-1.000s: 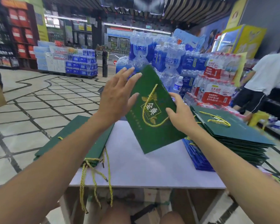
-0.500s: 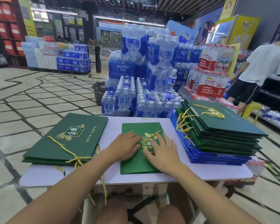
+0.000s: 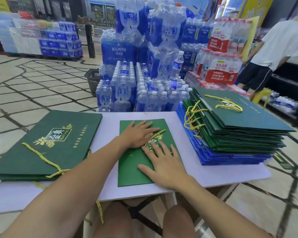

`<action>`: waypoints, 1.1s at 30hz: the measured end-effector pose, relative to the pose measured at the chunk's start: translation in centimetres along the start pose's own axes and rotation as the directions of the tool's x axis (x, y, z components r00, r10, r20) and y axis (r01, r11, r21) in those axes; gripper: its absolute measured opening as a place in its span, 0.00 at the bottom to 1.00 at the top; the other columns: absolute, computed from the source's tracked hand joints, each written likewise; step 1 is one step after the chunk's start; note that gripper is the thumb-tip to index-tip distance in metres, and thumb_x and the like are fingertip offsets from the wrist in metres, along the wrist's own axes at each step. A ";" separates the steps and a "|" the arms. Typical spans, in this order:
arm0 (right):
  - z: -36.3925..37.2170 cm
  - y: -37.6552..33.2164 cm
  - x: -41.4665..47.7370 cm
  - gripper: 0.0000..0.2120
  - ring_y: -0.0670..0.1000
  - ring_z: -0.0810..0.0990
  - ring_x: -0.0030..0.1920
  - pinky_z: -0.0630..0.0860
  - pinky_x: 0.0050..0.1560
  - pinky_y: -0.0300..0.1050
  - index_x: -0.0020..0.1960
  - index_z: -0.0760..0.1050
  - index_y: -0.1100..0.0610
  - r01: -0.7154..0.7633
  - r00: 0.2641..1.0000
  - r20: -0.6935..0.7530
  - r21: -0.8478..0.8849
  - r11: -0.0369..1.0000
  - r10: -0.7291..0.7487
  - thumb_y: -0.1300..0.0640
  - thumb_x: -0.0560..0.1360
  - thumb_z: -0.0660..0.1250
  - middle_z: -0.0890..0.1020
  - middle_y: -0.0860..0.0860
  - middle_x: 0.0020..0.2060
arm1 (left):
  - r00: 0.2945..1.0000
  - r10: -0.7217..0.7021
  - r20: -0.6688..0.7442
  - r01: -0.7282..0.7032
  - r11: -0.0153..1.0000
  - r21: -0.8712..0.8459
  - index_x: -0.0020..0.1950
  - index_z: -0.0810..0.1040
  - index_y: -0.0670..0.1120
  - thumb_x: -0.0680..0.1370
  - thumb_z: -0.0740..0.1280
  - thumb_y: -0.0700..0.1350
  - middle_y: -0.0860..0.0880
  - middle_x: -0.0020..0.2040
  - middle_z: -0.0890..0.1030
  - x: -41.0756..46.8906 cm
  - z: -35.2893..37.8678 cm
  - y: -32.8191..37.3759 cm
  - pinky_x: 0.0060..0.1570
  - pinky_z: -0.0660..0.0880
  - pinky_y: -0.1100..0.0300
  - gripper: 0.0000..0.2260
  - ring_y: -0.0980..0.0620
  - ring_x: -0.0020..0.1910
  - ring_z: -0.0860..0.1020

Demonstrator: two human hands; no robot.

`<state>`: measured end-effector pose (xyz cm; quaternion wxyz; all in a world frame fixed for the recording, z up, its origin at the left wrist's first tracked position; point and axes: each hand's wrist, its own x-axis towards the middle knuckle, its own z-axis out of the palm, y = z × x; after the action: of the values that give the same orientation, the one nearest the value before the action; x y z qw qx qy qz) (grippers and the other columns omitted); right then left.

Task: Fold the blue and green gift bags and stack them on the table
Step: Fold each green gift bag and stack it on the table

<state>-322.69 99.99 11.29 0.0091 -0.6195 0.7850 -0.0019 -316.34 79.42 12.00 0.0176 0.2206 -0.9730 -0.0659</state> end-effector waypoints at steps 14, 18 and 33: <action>0.6 0.1 0.0 0.38 0.52 0.43 0.82 0.37 0.77 0.69 0.82 0.45 0.38 -0.013 0.999 -0.041 0.053 0.999 0.015 0.24 0.75 0.40 0.49 0.45 0.83 | 0.802 -0.586 -0.116 0.589 0.808 -0.010 0.84 0.48 0.46 0.84 0.51 0.61 0.35 0.81 0.58 -6.0 0.2 1.4 0.78 0.48 0.39 0.33 0.35 0.82 0.51; 0.5 0.2 -0.1 0.39 0.50 0.46 0.82 0.42 0.78 0.68 0.82 0.49 0.40 -0.018 0.995 -0.093 0.150 0.988 0.032 0.24 0.75 0.43 0.52 0.43 0.83 | 0.821 -0.547 -0.164 0.485 0.819 -0.307 0.81 0.57 0.45 0.84 0.56 0.50 0.37 0.69 0.76 -7.7 0.1 0.7 0.67 0.69 0.44 0.26 0.36 0.68 0.73; -2.9 -0.2 0.6 0.38 0.54 0.58 0.79 0.60 0.77 0.59 0.81 0.55 0.45 -0.148 0.902 -0.251 0.584 0.798 0.350 0.28 0.77 0.53 0.59 0.50 0.80 | 0.716 -0.694 -0.074 -0.078 0.026 -0.997 0.64 0.76 0.49 0.79 0.65 0.31 0.45 0.53 0.86 -13.1 -5.3 5.4 0.42 0.83 0.49 0.18 0.44 0.44 0.86</action>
<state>-322.69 99.35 14.16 0.0492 -0.4694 0.8153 -0.3356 -306.45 89.24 17.92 0.4267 0.3813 -0.5352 -0.6214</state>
